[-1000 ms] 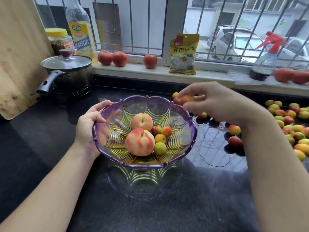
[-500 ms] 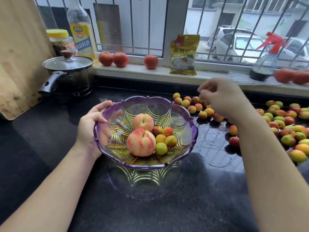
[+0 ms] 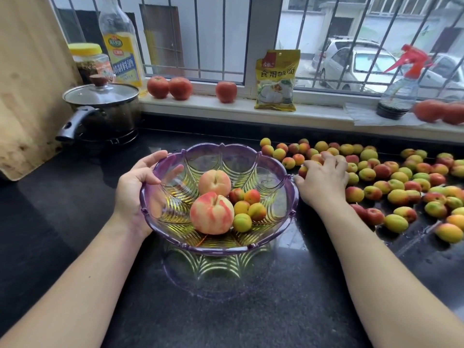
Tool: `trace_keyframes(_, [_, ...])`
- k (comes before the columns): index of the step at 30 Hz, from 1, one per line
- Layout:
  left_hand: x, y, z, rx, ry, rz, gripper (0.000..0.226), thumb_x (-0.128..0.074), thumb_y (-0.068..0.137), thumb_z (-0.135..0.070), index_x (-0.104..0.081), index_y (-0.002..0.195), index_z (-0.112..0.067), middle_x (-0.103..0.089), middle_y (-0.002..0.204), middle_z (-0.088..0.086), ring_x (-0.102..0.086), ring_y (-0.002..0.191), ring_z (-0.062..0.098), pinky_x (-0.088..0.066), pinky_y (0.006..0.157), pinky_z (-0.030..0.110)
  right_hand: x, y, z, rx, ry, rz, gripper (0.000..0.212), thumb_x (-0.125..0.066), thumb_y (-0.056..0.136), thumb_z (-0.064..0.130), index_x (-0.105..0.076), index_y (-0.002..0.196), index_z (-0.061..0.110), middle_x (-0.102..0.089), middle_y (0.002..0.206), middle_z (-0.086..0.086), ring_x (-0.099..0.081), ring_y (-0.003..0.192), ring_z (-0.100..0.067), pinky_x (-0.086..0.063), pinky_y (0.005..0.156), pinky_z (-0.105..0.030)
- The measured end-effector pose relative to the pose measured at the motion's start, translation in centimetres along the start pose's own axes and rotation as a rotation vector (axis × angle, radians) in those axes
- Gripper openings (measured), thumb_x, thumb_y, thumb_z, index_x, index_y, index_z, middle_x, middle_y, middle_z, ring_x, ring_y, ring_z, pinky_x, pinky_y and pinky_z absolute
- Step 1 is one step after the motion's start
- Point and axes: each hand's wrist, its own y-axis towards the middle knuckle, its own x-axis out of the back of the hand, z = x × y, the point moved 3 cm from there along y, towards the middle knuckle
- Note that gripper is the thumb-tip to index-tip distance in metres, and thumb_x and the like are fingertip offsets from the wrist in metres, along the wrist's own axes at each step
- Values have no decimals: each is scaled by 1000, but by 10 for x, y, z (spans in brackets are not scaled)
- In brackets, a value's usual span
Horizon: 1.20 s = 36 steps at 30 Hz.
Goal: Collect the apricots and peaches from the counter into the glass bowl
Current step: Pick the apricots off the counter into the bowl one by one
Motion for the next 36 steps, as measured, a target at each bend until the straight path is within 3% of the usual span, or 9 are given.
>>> trace_keyframes(4, [2, 2, 1, 2, -11, -5, 55, -31, 85, 8, -64, 127, -5, -73, 120, 18, -71, 122, 38, -56, 102, 55, 6, 2, -1, 33, 26, -66, 34, -64, 97, 39, -68, 121, 16, -49, 143, -15, -35, 133, -36, -35, 108, -49])
trace_keyframes(9, [1, 2, 1, 1, 2, -5, 55, -31, 86, 8, -64, 127, -6, -72, 119, 16, -71, 123, 37, -54, 106, 56, 79, -4, 20, 206, 678, 193, 25, -67, 95, 39, -68, 113, 21, -69, 104, 5, -63, 96, -15, -48, 74, -27])
trace_keyframes(14, [1, 0, 1, 0, 10, -11, 55, -31, 86, 8, -65, 127, -6, -72, 119, 16, -71, 122, 37, -56, 104, 54, 118, -44, 57, 625, 266, 532, 21, -74, 88, 40, -68, 107, 35, -65, 97, 17, -61, 87, -2, -46, 68, -18])
trace_keyframes(19, [3, 4, 1, 7, -26, -13, 56, -31, 82, 8, -67, 122, -6, -70, 122, 19, -69, 124, 40, -57, 101, 52, 92, -46, 67, 630, -25, 488, 31, -76, 87, 37, -67, 115, 27, -65, 103, 8, -60, 96, -15, -55, 82, -31])
trace_keyframes(22, [2, 5, 2, 6, -22, -4, 57, -31, 82, 9, -66, 123, -6, -70, 124, 20, -69, 125, 39, -55, 104, 54, 109, -33, 57, 556, 250, 395, 23, -70, 92, 38, -67, 112, 27, -66, 99, 13, -61, 90, -6, -51, 74, -22])
trace_keyframes(26, [2, 3, 2, 3, -17, -2, 56, -30, 83, 9, -66, 124, -6, -70, 123, 19, -70, 123, 38, -56, 104, 54, 117, -6, 27, 302, 647, -54, 11, -59, 100, 19, -69, 102, 23, -66, 91, 7, -58, 75, 0, -41, 60, -12])
trace_keyframes(30, [1, 1, 0, 5, -9, -13, 58, -31, 84, 8, -66, 128, -5, -72, 121, 17, -72, 120, 36, -57, 100, 52, 49, 15, 9, 94, 560, 27, 29, -52, 99, 9, -67, 123, 17, -67, 122, -8, -64, 102, -22, -50, 82, -31])
trace_keyframes(33, [0, -2, -1, 9, 10, -16, 64, -31, 85, 8, -61, 140, -2, -73, 117, 15, -73, 117, 35, -59, 94, 50, 9, 8, 15, 191, 381, 158, 55, -57, 98, 15, -44, 151, 22, -39, 158, -5, -42, 140, -27, -39, 111, -43])
trace_keyframes(36, [0, -2, -1, 12, 12, -22, 63, -31, 85, 8, -62, 139, -2, -73, 122, 18, -71, 121, 36, -57, 102, 53, -7, 1, 22, 330, 260, 265, 78, -66, 97, 34, -21, 161, 28, -15, 169, 3, -24, 151, -22, -34, 116, -46])
